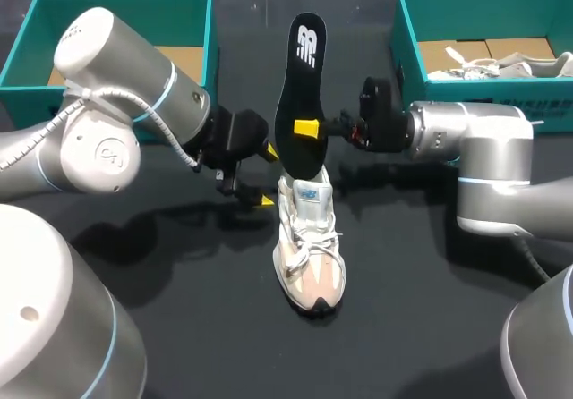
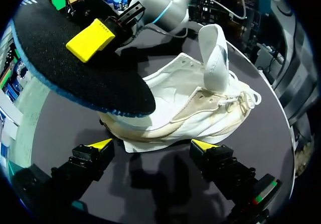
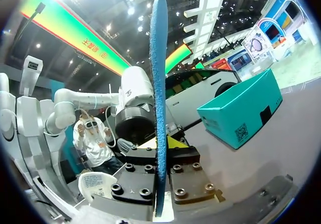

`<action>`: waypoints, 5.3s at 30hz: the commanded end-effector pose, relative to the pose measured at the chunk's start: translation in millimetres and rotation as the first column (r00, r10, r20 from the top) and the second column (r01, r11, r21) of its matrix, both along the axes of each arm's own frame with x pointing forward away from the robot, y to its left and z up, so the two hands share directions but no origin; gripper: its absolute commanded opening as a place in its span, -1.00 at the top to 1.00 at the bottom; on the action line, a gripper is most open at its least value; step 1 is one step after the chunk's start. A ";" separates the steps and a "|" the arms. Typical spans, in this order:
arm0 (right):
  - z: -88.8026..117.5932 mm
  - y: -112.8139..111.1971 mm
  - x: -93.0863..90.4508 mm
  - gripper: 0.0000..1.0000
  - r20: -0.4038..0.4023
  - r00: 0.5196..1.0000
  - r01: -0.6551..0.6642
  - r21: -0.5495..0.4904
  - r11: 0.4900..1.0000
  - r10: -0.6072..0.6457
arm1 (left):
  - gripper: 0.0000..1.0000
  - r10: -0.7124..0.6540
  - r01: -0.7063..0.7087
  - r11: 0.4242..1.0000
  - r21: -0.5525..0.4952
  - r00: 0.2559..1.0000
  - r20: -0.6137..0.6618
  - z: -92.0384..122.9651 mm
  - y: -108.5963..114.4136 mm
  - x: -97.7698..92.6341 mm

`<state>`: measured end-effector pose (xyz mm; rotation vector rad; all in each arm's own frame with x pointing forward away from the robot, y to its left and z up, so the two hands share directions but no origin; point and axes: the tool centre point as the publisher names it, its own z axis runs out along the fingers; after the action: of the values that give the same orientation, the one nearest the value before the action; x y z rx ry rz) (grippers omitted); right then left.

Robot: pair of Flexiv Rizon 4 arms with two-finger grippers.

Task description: Take the shoe out of the shoebox, open the shoe tongue, remove and reinsert the insole, then place the shoe into the shoebox

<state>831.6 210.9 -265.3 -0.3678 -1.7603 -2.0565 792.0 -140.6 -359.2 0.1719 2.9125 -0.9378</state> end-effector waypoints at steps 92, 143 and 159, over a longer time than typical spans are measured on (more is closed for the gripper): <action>-86.5 -9.6 -66.6 1.00 -0.213 0.965 0.110 -0.208 0.972 -0.155 | -1.00 0.059 -0.060 0.998 0.020 0.998 0.029 -9.0 -2.7 4.0; -33.8 2.8 -48.2 0.26 -0.025 0.997 0.061 -0.258 0.964 -0.070 | -1.00 0.059 -0.060 0.998 0.020 0.998 0.029 -9.0 -2.7 4.0; -45.8 0.0 -27.3 1.00 -0.109 0.991 0.039 -0.287 0.957 -0.073 | -1.00 0.059 -0.060 0.998 0.020 0.998 0.029 -9.0 -2.7 4.0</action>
<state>804.3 210.3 -302.4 -0.6230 -2.0047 -1.7824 796.5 -143.6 -367.6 0.0974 2.8870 -0.8884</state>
